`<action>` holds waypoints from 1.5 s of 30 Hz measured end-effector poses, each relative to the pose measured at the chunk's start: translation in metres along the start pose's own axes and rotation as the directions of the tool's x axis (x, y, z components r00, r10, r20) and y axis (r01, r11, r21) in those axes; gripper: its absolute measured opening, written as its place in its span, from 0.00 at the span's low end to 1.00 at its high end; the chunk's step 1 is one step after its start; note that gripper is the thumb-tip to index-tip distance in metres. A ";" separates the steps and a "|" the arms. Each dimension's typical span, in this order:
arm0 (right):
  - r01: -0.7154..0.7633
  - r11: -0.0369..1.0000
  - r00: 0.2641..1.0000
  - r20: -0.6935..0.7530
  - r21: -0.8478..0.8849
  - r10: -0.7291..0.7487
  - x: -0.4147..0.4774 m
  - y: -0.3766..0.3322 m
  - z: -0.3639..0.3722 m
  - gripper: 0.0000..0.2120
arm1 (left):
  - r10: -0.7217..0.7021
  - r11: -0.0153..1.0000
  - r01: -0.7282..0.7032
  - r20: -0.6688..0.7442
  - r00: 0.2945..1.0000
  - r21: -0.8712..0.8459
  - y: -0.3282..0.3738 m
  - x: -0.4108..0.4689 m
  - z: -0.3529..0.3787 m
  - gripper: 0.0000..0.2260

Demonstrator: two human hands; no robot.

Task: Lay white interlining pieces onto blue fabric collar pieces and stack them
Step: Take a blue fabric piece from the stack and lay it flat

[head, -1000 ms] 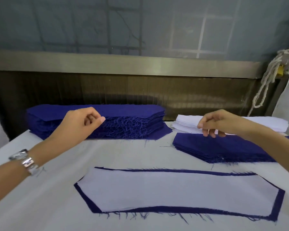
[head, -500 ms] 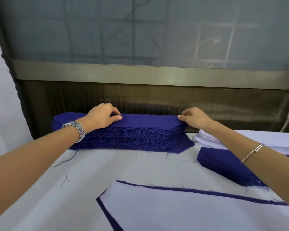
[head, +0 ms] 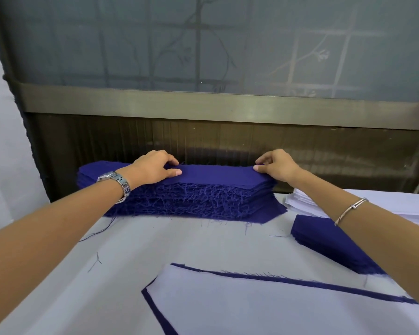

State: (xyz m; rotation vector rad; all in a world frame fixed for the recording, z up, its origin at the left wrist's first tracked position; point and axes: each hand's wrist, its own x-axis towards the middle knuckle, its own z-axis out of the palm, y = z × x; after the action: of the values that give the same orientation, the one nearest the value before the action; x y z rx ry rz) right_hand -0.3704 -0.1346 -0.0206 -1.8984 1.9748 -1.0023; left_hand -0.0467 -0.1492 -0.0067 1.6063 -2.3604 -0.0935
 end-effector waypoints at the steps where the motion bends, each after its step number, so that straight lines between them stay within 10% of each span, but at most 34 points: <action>1: 0.013 1.000 0.999 -0.035 0.001 -0.013 0.000 -0.001 -0.001 0.10 | 0.000 1.000 0.000 0.001 1.000 -0.019 -0.001 0.000 0.001 0.20; 25: 0.257 0.907 0.925 -0.187 -0.334 -0.331 -0.015 0.003 -0.014 0.03 | -0.031 0.994 0.033 0.013 0.999 -0.100 -0.007 0.015 0.011 0.24; 38: 0.423 0.906 0.882 -0.232 0.008 -0.409 -0.037 0.001 -0.028 0.02 | 0.191 0.918 -0.078 -0.262 0.946 0.389 -0.042 -0.013 -0.010 0.13; 45: 0.415 0.896 0.891 -0.267 0.159 -0.366 -0.044 -0.007 -0.048 0.07 | 0.283 0.925 -0.118 -0.446 0.849 0.362 -0.068 -0.045 -0.039 0.13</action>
State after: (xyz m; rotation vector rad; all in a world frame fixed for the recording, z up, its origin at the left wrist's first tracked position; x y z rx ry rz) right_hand -0.3875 -0.0778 0.0063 -2.1872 1.5297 -1.5395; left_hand 0.0399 -0.1296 0.0078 1.2826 -2.1814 0.7022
